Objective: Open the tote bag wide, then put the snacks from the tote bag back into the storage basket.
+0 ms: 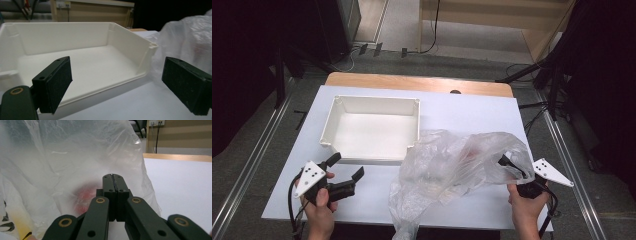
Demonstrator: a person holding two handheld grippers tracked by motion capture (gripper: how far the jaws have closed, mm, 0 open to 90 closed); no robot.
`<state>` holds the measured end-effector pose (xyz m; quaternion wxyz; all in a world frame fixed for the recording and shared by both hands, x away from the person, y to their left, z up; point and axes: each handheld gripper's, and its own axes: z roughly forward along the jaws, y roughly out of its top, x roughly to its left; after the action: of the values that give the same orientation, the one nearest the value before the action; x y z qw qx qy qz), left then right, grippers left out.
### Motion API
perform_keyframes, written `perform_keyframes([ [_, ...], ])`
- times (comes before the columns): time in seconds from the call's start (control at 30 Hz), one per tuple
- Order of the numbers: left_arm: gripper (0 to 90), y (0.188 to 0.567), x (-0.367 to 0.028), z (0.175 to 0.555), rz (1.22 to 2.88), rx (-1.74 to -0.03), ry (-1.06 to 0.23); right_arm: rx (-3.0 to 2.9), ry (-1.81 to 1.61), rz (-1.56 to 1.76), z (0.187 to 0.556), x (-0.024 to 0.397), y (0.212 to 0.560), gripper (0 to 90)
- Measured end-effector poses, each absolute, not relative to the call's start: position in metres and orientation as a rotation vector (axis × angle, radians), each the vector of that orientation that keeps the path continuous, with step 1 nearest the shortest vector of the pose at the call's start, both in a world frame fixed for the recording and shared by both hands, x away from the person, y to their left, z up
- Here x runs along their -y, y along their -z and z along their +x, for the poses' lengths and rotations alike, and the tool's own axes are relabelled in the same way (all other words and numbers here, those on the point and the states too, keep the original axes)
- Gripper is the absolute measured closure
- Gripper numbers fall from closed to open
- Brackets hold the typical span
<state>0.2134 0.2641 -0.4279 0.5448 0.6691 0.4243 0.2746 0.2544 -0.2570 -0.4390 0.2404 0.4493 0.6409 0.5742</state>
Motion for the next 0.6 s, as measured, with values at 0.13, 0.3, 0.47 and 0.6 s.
perform_keyframes([
  [0.13,9.5,0.430,-0.238,0.211,1.652,-0.933,-0.602,-1.758,-1.585,1.238,0.254,0.256,0.440,90.0],
  [0.3,9.5,0.431,-0.206,0.208,1.708,-0.851,-0.548,-1.781,-1.676,1.201,0.252,0.254,0.439,69.1],
  [0.47,9.7,0.426,-0.184,0.207,1.729,-0.779,-0.512,-1.753,-1.642,1.194,0.252,0.244,0.432,22.7],
  [0.6,9.7,0.422,-0.171,0.208,1.735,-0.738,-0.488,-1.735,-1.624,1.208,0.254,0.241,0.427,15.0],
])
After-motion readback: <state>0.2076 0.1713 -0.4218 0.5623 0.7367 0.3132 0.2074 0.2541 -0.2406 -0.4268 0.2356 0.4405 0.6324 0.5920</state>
